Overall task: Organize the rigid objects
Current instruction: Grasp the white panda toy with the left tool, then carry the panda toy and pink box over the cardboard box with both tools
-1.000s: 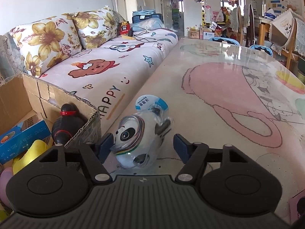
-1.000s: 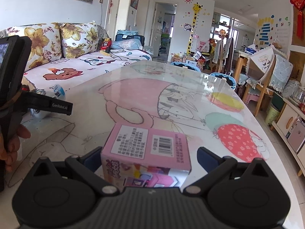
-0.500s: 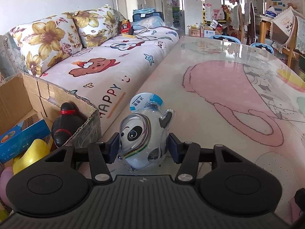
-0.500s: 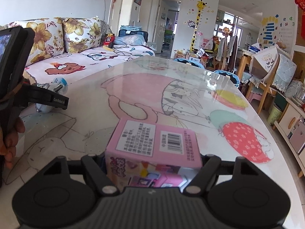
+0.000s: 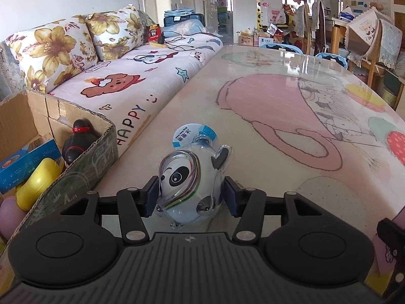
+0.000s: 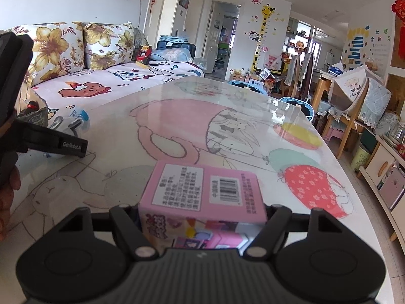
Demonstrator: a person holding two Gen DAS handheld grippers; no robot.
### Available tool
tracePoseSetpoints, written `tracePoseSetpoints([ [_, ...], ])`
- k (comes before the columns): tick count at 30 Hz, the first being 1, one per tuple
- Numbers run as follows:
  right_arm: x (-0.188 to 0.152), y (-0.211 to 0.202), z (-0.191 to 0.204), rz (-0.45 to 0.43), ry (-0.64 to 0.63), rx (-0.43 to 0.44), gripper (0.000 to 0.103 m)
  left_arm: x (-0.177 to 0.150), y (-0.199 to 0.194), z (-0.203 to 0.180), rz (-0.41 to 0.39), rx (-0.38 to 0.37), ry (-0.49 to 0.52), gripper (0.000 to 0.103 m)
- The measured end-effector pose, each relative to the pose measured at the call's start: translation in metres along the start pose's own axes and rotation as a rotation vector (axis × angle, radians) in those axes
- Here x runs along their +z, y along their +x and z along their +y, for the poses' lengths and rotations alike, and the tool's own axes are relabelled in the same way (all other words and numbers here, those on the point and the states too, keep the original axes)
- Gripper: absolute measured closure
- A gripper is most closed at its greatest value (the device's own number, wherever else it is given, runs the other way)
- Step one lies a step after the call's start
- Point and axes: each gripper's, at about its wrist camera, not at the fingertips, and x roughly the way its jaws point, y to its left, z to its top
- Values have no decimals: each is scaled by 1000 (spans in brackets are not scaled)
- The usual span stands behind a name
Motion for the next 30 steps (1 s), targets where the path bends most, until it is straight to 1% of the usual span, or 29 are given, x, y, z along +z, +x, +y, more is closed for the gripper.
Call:
tracePoseSetpoints([
  [6, -5, -1, -19, 17, 36, -32, 29, -9, -18, -10, 14, -67, 22, 38],
  [9, -8, -2, -27, 22, 60, -28, 28, -13, -22, -14, 13, -90, 43, 38],
  [15, -12, -1, -24, 38, 49, -31, 26, -12, -13, -14, -13, -75, 92, 39],
  [17, -12, 0, -25, 38, 48, -28, 24, -10, -6, -12, -6, -75, 98, 39],
  [19, -12, 1, -24, 39, 46, -18, 21, -10, -3, -12, -14, -80, 99, 38],
  [21, -13, 2, -23, 35, 34, -23, 15, -8, 0, -11, -15, -87, 104, 38],
  [22, -13, 3, -22, 32, 27, -25, 15, -8, 0, -11, -16, -90, 105, 38],
  [23, -13, 3, -22, 30, 24, -22, 15, -8, 0, -10, -16, -90, 105, 38],
  [25, -12, 2, -22, 26, 29, -8, 26, -9, 0, -10, -16, -90, 103, 38],
  [29, -11, 2, -22, 26, 32, -5, 27, -11, -3, -10, -14, -97, 102, 37],
  [30, -11, 1, -21, 26, 33, -8, 27, -14, -9, -12, -10, -101, 103, 37],
])
